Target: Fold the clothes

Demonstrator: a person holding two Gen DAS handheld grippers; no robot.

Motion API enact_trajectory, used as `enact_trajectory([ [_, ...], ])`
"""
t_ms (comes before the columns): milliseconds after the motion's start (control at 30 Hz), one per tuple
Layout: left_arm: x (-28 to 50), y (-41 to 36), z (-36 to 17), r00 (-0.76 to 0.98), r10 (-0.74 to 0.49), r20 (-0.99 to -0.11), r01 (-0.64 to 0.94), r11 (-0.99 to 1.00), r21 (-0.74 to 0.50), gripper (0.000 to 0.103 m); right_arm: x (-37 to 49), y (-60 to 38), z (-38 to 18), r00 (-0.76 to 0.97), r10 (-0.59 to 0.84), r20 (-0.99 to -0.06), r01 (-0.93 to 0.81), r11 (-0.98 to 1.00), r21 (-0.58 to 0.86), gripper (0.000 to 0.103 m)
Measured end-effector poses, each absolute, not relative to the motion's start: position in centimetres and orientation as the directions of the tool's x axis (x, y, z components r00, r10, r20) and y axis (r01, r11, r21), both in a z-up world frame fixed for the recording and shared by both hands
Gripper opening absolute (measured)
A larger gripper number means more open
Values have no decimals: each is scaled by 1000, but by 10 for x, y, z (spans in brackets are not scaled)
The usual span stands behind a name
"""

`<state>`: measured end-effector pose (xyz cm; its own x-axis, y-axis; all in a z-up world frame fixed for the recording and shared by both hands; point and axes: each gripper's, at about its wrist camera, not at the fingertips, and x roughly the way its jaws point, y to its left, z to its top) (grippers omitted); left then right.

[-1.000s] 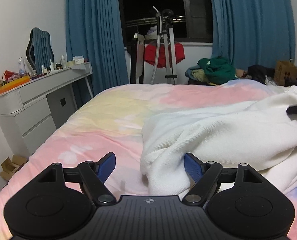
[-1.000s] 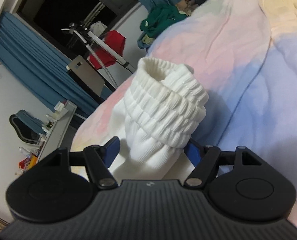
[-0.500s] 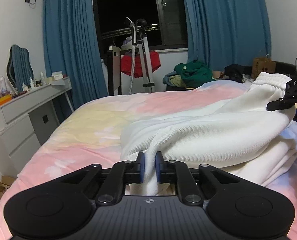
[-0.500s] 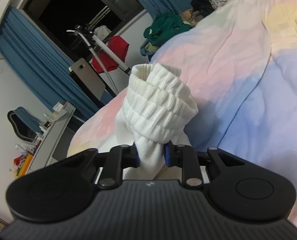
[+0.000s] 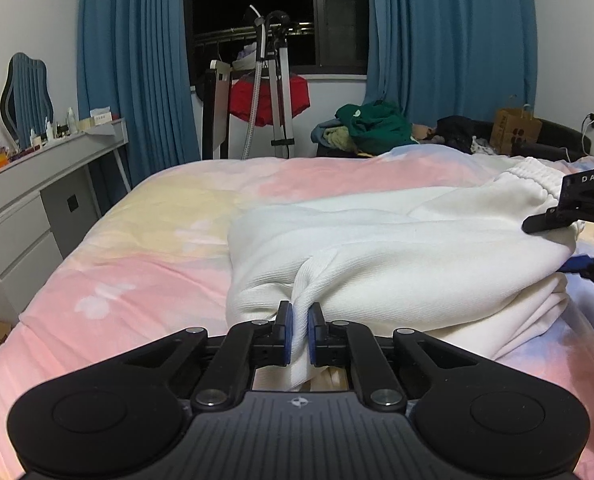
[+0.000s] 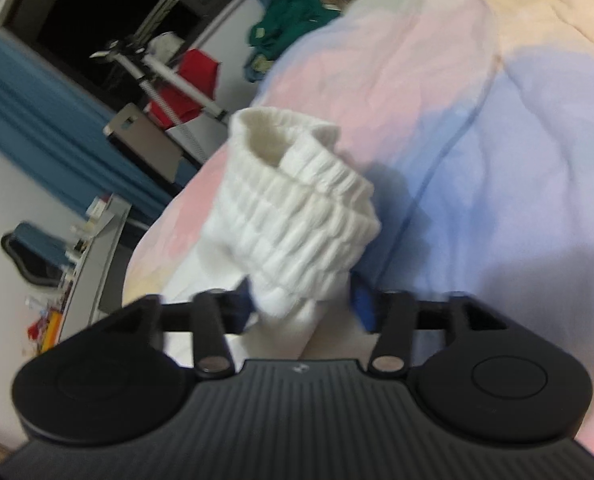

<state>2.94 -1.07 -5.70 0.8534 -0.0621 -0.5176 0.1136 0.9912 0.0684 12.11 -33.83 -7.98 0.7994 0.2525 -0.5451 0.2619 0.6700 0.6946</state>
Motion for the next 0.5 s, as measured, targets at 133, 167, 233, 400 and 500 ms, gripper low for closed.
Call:
enact_trajectory([
  [133,32,-6,-57,842,-69,-536,108,993,43,10,123,-335,-88,781,242,-576,284,683,673,75],
  [167,33,-5,-56,839,-71,-540,107,994,36,10,125,-334,-90,774,236,-587,289,693,660,83],
  [233,33,-4,-56,835,-74,-546,105,994,24,10,131,-332,-97,761,275,-587,275,683,676,85],
  [400,37,2,-50,817,-121,-564,130,991,-25,20,136,-323,-100,749,301,-591,233,715,659,87],
  [500,38,8,-40,801,-183,-570,161,983,-89,45,136,-316,-98,745,302,-595,206,744,636,86],
])
